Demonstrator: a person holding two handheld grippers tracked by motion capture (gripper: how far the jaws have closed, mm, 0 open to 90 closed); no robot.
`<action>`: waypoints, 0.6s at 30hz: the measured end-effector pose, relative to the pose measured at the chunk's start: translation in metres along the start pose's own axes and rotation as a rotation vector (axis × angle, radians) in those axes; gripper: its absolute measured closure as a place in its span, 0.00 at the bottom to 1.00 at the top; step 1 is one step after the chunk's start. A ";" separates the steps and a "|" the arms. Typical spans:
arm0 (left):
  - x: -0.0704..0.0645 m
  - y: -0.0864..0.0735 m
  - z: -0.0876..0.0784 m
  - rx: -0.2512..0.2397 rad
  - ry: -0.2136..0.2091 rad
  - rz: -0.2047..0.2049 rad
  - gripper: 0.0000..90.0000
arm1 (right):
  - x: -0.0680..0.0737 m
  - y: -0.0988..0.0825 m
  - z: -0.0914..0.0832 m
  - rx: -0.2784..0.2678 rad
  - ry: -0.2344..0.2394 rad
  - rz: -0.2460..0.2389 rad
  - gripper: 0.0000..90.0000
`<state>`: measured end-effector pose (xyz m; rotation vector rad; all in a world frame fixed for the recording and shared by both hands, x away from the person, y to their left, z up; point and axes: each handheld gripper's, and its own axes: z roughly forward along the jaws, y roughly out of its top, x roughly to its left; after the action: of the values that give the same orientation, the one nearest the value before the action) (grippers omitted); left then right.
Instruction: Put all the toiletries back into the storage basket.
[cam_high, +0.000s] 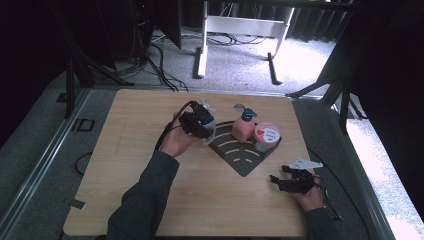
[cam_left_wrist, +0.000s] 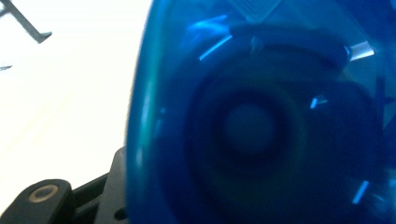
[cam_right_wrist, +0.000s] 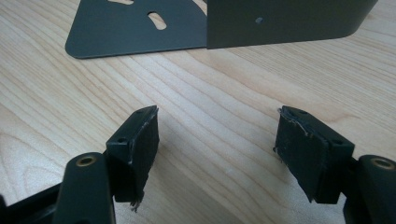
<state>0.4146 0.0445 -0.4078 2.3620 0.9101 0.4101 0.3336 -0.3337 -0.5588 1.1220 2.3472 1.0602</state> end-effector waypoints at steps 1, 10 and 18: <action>0.000 0.000 0.000 0.000 0.000 0.000 0.61 | 0.000 0.000 0.000 0.000 0.000 0.000 0.33; -0.002 0.007 0.006 -0.029 0.001 -0.011 0.61 | 0.000 0.000 0.000 0.001 0.000 0.002 0.33; -0.004 0.015 0.011 -0.048 0.004 -0.005 0.61 | 0.000 0.000 0.000 0.001 0.000 0.002 0.33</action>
<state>0.4246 0.0286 -0.4079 2.3152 0.8981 0.4304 0.3337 -0.3336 -0.5587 1.1247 2.3474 1.0604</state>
